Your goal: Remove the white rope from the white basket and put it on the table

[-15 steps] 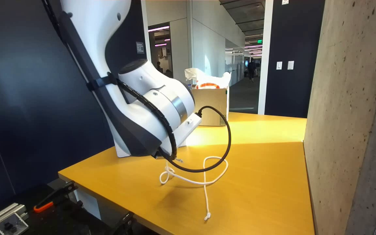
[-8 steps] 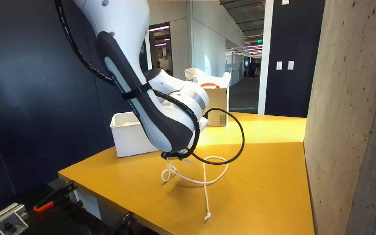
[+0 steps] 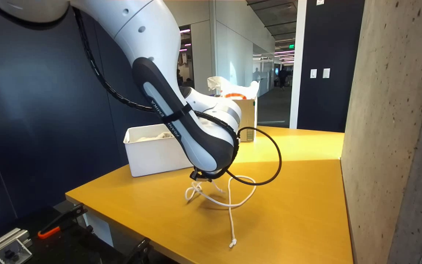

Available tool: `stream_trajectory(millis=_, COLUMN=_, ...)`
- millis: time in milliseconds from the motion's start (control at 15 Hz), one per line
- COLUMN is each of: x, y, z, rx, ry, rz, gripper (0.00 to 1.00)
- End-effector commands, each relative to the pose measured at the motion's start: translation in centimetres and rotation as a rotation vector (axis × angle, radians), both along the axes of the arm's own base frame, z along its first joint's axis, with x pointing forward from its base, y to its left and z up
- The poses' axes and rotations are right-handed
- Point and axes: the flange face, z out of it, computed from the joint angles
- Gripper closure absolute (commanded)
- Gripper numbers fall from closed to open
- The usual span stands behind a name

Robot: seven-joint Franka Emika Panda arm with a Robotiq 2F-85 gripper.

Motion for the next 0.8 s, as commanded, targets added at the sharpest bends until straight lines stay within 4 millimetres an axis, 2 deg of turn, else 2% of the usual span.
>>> stream_trajectory(millis=0, x=-0.2, y=0.4, z=1.9, rx=0.137, ry=0.039, rz=0.033, gripper=0.49)
stream_trajectory(millis=267, x=-0.8, y=2.2, z=2.7, rx=0.102, ry=0.032, rz=-0.095, gripper=0.21)
stream_trajectory(millis=467, x=-2.9, y=3.5, z=3.1, rx=0.107, ry=0.056, rz=-0.186, gripper=0.01)
stream_trajectory(millis=733, x=-4.4, y=5.7, z=6.0, rx=0.184, ry=0.031, rz=-0.288, gripper=0.00)
